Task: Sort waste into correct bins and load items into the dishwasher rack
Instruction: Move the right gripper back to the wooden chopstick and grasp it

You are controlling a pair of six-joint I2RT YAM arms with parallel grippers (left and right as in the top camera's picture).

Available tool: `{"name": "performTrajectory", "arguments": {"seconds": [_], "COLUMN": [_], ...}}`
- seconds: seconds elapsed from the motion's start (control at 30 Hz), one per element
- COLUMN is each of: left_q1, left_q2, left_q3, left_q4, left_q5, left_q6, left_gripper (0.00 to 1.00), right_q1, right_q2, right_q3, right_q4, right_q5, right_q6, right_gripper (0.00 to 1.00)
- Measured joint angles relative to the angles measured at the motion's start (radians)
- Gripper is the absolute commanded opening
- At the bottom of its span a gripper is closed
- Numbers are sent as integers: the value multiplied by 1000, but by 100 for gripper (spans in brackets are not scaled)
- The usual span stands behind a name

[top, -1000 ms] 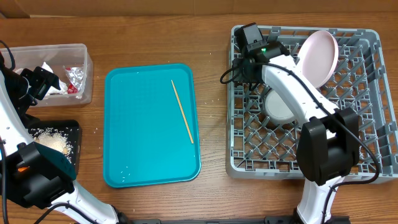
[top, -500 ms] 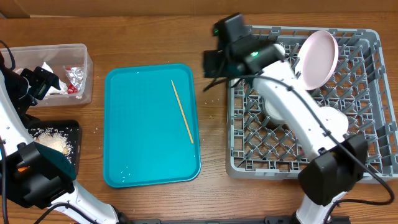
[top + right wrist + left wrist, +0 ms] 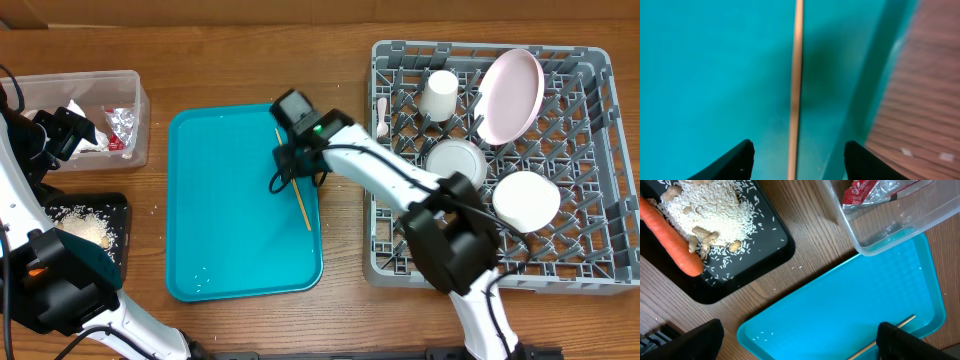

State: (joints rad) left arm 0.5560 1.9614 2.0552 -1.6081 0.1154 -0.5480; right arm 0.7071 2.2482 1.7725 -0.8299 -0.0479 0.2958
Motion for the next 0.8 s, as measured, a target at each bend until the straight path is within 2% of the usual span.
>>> {"name": "performTrajectory", "arguments": {"seconds": [0.2,0.27,0.33,0.37,0.43,0.67,0.73,0.8], "left_q1": [0,0,0,0,0,0,0,0], "left_q2": [0,0,0,0,0,0,0,0], "left_q3": [0,0,0,0,0,0,0,0], "left_q4": [0,0,0,0,0,0,0,0], "left_q5": [0,0,0,0,0,0,0,0], "left_q6": [0,0,0,0,0,0,0,0], "left_gripper": [100,100,100,100,100,100,100,100], "right_q1": [33,36,39,39,40,58,66,73], "right_q2": [36,36,36,37,39,40,40,40], "right_q3": [4,4,3,3,3,0,0,0], "right_q4": [7,6,7,6,7,16,16,17], "right_q5": [7,13,18,20,26,82,106,116], "right_q6": [-10,-10,-16,-17,-18,-8,-8,-3], "right_gripper": [54,49,37,27,18,18,23,34]}}
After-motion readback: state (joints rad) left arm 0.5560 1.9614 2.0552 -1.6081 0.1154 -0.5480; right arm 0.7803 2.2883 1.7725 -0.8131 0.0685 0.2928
